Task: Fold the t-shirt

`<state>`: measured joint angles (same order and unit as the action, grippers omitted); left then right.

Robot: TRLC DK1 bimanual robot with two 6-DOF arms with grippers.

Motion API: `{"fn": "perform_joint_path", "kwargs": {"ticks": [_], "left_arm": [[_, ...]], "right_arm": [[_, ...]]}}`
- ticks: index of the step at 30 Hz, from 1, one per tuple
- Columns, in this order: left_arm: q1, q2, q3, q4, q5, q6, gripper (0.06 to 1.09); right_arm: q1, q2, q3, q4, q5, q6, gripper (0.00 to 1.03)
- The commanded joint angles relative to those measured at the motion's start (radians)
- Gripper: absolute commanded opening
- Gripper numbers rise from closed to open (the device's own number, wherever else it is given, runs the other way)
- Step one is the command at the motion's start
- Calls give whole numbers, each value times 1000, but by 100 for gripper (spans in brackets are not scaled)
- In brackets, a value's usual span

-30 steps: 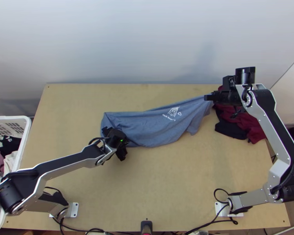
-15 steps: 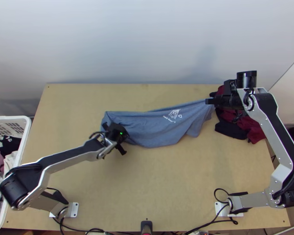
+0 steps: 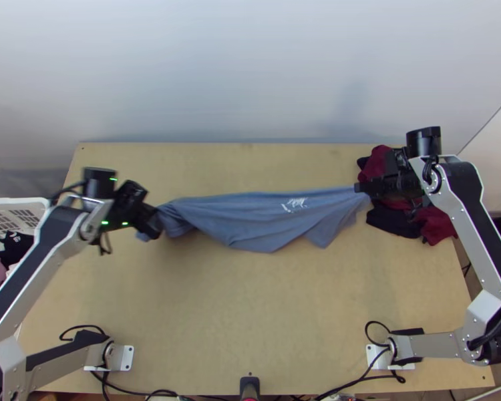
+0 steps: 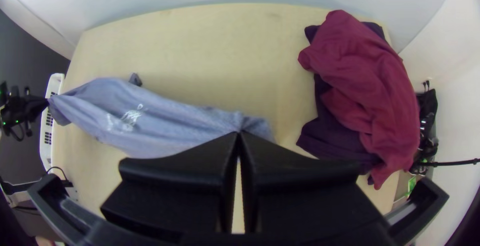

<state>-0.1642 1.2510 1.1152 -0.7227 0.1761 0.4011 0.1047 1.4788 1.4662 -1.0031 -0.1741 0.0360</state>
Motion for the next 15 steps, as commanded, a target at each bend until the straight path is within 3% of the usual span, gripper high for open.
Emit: {"fn": "perform_joint_path", "kwargs": {"ticks": [1,4,6,8,15], "left_arm": [[221,-55,66,-169,120,127,10],[293,-12,89,-231,212,171,10],[279,13,60,-234,220,197,10],[269,59,15,-205,209,251,10],[227,312,26,-40,118,278,10]], "right_arm": [[-46,-31,-21,-46,-4,-15,3],[-71,-9,-24,-66,-4,-12,3],[-73,11,-49,-81,-4,-16,3],[-77,28,-86,-81,-2,-31,3],[-108,135,-149,-54,-5,-48,3]]}}
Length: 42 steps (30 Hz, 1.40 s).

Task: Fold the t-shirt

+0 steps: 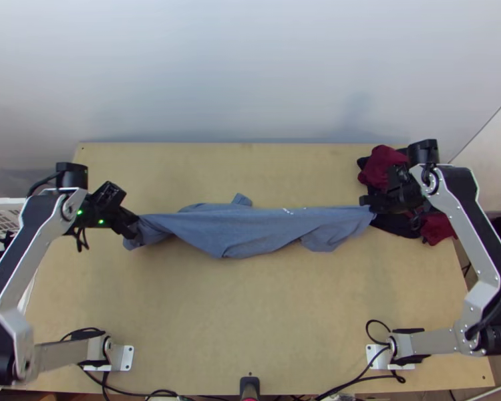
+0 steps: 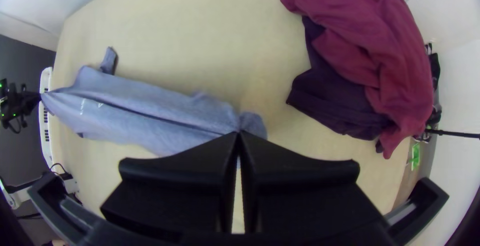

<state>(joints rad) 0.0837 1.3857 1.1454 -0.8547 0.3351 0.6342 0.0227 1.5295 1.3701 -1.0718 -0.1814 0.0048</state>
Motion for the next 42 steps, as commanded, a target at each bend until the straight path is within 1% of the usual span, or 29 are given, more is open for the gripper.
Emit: {"fn": "perform_joint_path", "kwargs": {"ticks": [1,3,4,6,7,8,10,11,12,14,15,17,23,26,31,33,37,42], "left_arm": [[-48,210,-6,106,-56,44,10],[-124,263,-10,134,-90,35,12],[-157,288,-10,143,-103,28,17],[-214,334,-12,166,-133,24,18],[-234,355,-18,194,-171,24,18],[-243,375,-23,224,-209,24,21],[-245,398,-27,260,-263,24,42],[-245,397,-35,272,-275,24,51],[-245,383,-47,290,-283,24,66],[-226,338,-73,338,-303,22,103],[-210,317,-79,359,-320,18,105],[-168,276,-82,373,-344,12,105],[-85,79,-102,371,-347,-11,105],[-93,-28,-128,313,-349,-5,105],[-216,-217,-214,212,-349,9,104],[-292,-251,-254,194,-372,-1,104],[-464,-244,-343,197,-435,-68,104],[-539,-154,-358,230,-438,-157,104]], "right_arm": [[-24,100,-51,21,2,-28,3],[-9,130,-32,27,3,-35,3],[-6,143,-20,30,3,-37,3],[-6,153,7,50,3,-35,3],[-7,159,23,58,3,-35,3],[-10,166,35,61,3,-32,3],[-13,176,52,61,3,-32,3],[-13,179,53,61,3,-35,3],[-13,181,52,64,3,-35,3],[-20,173,41,92,5,-35,3],[-27,162,35,113,3,-35,3],[-44,152,34,147,3,-28,3],[-55,158,23,194,3,-28,3],[-50,161,23,202,5,-28,3],[-32,164,21,202,5,-23,3],[-24,164,14,202,3,-23,3],[-1,164,-2,207,3,-11,3],[23,159,-3,210,5,3,3]]}}
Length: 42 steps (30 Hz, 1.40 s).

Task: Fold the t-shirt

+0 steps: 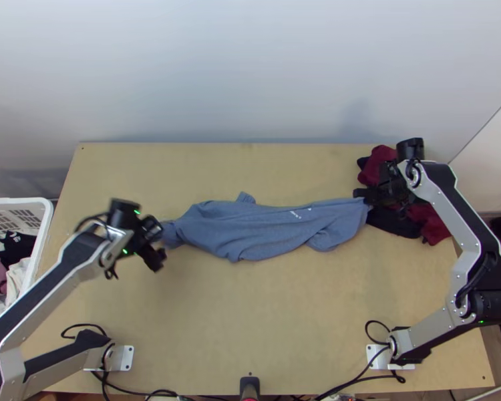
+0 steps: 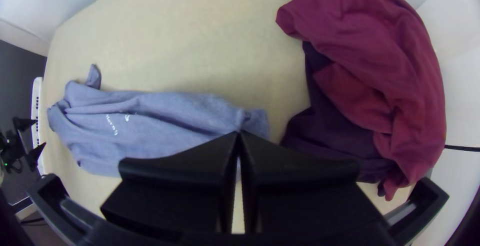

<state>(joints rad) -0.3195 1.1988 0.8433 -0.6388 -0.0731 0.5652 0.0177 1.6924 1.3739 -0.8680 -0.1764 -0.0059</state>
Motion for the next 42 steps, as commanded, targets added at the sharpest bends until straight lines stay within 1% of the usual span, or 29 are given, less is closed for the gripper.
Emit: {"fn": "perform_joint_path", "kwargs": {"ticks": [1,5,7,11,15,19,21,22,26,27,30,32,34,36,40,42], "left_arm": [[-142,44,-53,28,-34,-94,104],[-170,93,-93,142,-114,-83,104],[-170,114,-108,183,-134,-74,104],[-170,145,-121,228,-142,-70,104],[-159,186,-159,323,-208,-47,102],[-139,205,-158,357,-211,-44,89],[-128,206,-158,375,-211,-44,79],[-122,208,-156,384,-209,-44,71],[-98,208,-154,429,-208,-48,35],[-92,205,-147,433,-205,-51,29],[-58,189,-127,421,-166,-67,15],[-26,177,-112,381,-109,-90,10],[14,170,-89,311,-36,-120,10],[60,148,-67,245,12,-134,10],[172,67,0,76,111,-120,10],[263,27,57,-21,205,-102,10]], "right_arm": [[30,-7,-4,6,0,14,3],[24,-13,-1,4,2,12,3],[18,-19,-6,4,2,12,3],[2,-33,-18,4,0,9,3],[-7,-43,-29,4,2,7,3],[-9,-53,-35,4,2,7,3],[-7,-56,-38,4,0,7,3],[-7,-59,-39,4,2,7,3],[-2,-65,-53,4,0,9,3],[1,-66,-56,4,0,11,3],[13,-76,-67,4,0,14,3],[22,-83,-76,3,0,14,3],[27,-92,-84,1,0,15,3],[33,-109,-85,-8,0,15,3],[36,-163,-72,-43,0,17,3],[37,-189,-53,-95,0,17,3]]}}
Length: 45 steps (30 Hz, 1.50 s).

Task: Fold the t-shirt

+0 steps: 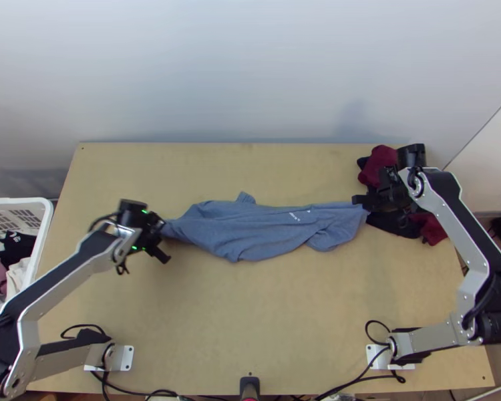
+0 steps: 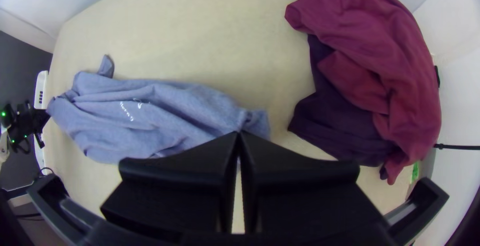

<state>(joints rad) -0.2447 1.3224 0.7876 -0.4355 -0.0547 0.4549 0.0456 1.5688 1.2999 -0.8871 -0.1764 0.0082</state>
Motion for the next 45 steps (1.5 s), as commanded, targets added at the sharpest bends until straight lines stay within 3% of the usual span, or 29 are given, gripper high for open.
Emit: {"fn": "perform_joint_path", "kwargs": {"ticks": [1,8,11,16,20,25,31,36,39,43,45], "left_arm": [[237,-111,145,-269,230,13,10],[525,-127,383,-529,480,73,10],[570,-126,516,-631,546,79,10],[614,-123,763,-718,618,21,10],[656,-123,855,-732,624,13,10],[720,-147,878,-795,648,97,10],[858,-226,912,-804,740,105,10],[857,-275,822,-783,754,153,10],[812,-258,667,-651,745,177,10],[584,-120,516,-468,559,186,10],[533,-35,446,-353,509,191,10]], "right_arm": [[10,-79,32,-102,0,3,3],[14,-167,144,-265,-5,1,3],[27,-202,219,-328,-55,3,3],[60,-283,360,-385,-163,35,3],[62,-325,447,-435,-192,39,3],[111,-386,432,-475,-190,27,3],[134,-495,512,-492,-190,50,3],[100,-582,409,-489,-190,50,3],[92,-596,294,-469,-184,45,3],[92,-572,153,-394,-152,30,3],[94,-549,87,-334,-115,18,3]]}}
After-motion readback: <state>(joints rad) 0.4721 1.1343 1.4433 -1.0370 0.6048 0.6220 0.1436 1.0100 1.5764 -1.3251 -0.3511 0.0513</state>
